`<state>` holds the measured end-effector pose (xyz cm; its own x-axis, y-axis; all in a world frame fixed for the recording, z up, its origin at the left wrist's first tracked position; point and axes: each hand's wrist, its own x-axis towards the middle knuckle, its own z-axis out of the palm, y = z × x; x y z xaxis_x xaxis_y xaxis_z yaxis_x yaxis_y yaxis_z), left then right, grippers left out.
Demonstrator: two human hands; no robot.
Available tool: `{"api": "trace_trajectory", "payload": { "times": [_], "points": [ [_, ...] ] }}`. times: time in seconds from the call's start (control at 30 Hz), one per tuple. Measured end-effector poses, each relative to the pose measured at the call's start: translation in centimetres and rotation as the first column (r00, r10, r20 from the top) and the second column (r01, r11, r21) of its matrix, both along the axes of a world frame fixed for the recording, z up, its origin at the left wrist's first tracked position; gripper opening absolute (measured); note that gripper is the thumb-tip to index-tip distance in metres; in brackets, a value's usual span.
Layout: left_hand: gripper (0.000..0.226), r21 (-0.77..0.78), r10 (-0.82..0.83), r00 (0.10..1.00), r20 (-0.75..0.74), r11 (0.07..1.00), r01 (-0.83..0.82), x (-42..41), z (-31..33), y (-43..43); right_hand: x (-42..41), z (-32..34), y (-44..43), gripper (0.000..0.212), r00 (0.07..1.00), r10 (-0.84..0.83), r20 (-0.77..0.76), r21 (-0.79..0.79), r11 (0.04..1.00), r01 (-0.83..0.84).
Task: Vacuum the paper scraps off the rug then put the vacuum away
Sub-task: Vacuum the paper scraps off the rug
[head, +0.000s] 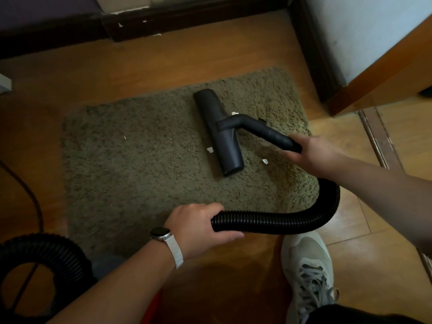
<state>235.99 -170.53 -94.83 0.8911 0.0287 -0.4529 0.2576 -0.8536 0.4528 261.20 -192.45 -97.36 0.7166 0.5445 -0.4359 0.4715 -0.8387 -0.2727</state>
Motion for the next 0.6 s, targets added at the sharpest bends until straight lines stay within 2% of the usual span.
{"api": "trace_trajectory", "payload": {
  "times": [0.17,0.23,0.37,0.6],
  "points": [
    [0.061,0.003,0.017,1.000,0.011,1.000,-0.017,0.7,0.3,-0.2,1.0,-0.1,-2.5,0.028,0.975,-0.223,0.000,-0.016,0.975,0.223],
    [0.059,-0.003,0.028,1.000,0.004,1.000,-0.028,0.9,0.4,-0.2,1.4,-0.3,-2.8,0.030,0.965,-0.262,-0.009,-0.041,0.964,0.262],
    [0.059,-0.007,0.035,0.999,-0.005,0.999,-0.035,0.9,0.4,-0.1,2.0,-0.4,-1.8,0.028,0.978,-0.207,-0.027,-0.106,0.973,0.203],
    [0.056,-0.016,0.030,0.999,-0.026,0.999,-0.031,1.2,0.3,0.4,1.5,-0.3,0.7,0.023,0.997,-0.065,-0.030,-0.113,0.992,0.061]
  ]
}}
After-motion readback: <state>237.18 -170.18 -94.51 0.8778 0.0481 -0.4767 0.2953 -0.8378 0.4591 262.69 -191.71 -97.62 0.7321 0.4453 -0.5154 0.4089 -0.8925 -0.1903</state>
